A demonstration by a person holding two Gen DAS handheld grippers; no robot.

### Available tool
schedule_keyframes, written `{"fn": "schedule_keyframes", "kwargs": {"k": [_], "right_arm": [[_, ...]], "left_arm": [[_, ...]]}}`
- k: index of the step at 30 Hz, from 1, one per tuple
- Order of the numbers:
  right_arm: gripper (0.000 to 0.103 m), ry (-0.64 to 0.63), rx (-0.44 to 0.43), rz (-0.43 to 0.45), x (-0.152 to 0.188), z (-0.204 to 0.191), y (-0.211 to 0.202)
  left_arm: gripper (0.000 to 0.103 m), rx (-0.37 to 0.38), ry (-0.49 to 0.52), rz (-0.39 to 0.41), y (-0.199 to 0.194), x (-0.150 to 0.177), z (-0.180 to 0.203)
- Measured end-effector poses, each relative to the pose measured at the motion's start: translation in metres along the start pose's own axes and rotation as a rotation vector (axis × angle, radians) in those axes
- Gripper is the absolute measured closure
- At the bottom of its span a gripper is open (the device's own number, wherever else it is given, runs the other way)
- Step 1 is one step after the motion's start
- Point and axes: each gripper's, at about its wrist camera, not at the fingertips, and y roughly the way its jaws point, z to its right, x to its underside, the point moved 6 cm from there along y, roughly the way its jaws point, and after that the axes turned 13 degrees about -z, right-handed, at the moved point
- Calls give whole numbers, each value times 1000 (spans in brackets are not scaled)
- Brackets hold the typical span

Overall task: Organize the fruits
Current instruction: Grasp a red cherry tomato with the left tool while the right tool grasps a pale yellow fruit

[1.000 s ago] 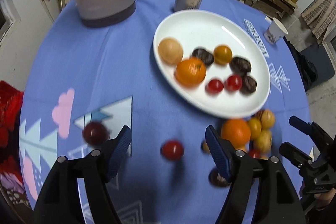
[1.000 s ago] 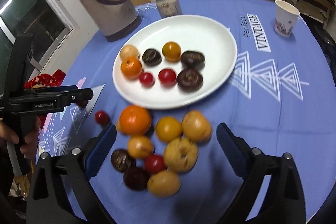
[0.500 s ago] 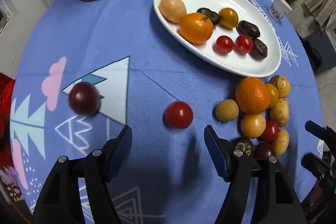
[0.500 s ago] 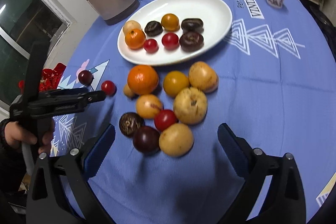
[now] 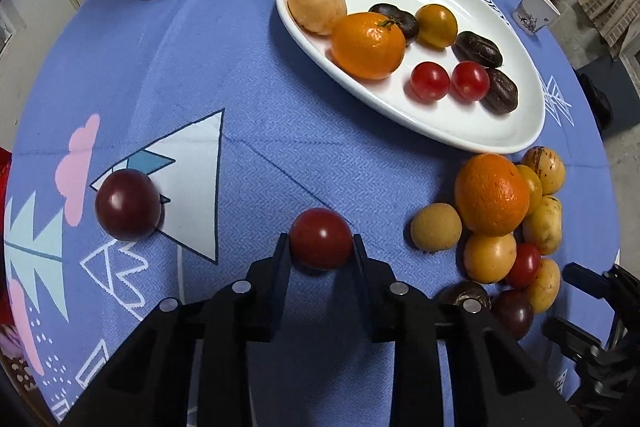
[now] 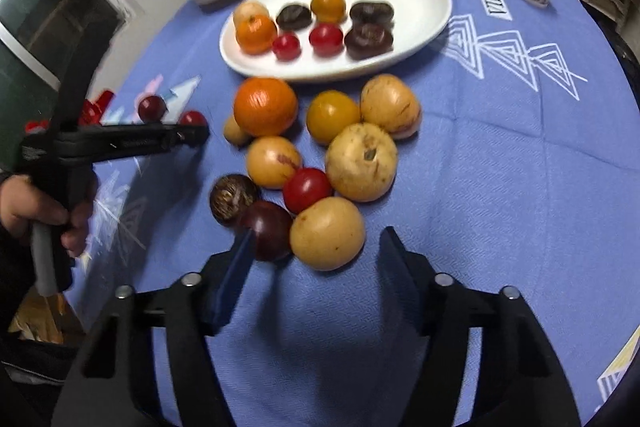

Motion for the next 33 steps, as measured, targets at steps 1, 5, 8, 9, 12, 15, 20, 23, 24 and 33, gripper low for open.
{"fn": "schedule_keyframes", "kwargs": {"k": [1, 5, 8, 9, 12, 15, 20, 23, 24, 33], "right_arm": [[41, 3, -2, 2, -1, 1, 0], [42, 24, 16, 14, -7, 8, -2], [44, 32, 24, 1, -9, 14, 0], [44, 28, 28, -7, -10, 16, 1], [44, 8, 16, -31, -9, 12, 8], [44, -10, 39, -35, -9, 9, 16], [46, -13, 75, -76, -11, 11, 26], [59, -52, 101, -78, -11, 2, 28], [59, -49, 91, -79, -10, 2, 28], [60, 35, 10, -45, -12, 21, 0]], "left_arm": [[73, 6, -1, -1, 1, 0, 1], [73, 29, -10, -3, 0, 2, -3], [73, 30, -9, -3, -1, 4, -6], [73, 32, -9, -3, -1, 4, -6], [73, 35, -9, -4, -1, 4, -8], [73, 27, -4, -4, -1, 3, -6], [73, 17, -3, -2, -1, 2, -3], [73, 11, -1, 2, -1, 3, -2], [73, 13, -2, 3, -1, 3, -3], [73, 40, -27, 4, -10, 8, -11]]}}
